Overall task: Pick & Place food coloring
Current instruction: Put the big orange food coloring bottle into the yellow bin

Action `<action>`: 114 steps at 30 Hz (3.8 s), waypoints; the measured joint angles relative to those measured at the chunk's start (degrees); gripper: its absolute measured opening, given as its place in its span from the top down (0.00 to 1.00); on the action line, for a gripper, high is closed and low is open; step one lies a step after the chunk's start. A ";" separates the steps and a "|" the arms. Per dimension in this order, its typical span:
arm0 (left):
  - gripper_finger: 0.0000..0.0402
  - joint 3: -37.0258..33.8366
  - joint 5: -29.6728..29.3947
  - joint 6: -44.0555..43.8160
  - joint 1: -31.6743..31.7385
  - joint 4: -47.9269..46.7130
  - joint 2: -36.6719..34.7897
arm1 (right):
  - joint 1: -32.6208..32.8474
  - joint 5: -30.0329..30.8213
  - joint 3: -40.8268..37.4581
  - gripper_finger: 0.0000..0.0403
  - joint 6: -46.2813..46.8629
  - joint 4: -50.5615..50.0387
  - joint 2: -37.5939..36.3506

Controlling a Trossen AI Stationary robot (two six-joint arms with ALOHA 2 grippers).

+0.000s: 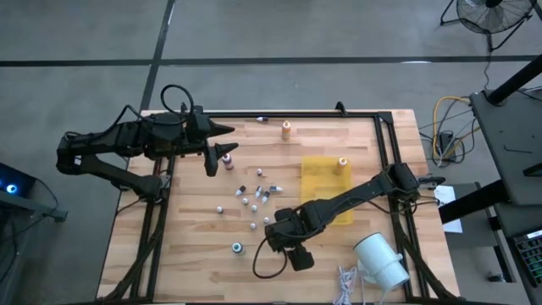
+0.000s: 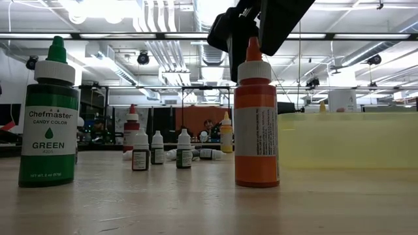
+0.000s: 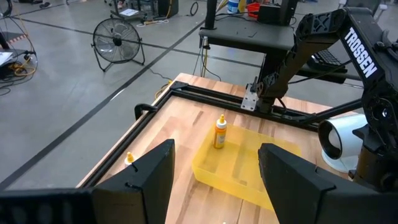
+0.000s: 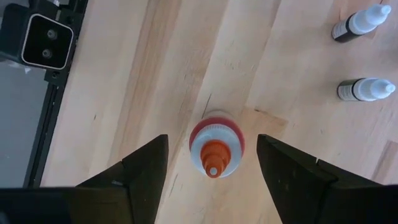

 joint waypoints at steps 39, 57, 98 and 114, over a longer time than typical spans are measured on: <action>0.49 0.00 -0.02 -0.26 0.00 0.00 0.02 | -0.04 0.59 -2.25 0.59 3.02 -0.10 0.07; 0.49 0.00 -0.02 -0.66 -0.02 0.00 0.01 | -0.04 -2.14 -2.25 0.63 0.46 1.20 0.07; 0.49 0.00 -0.07 -1.64 -0.02 0.00 0.00 | 0.33 -2.68 -2.31 0.48 -1.85 4.02 -0.04; 0.49 0.00 -0.07 -1.68 -0.02 0.00 0.00 | 0.33 -2.54 -2.55 0.74 -1.14 3.72 -0.04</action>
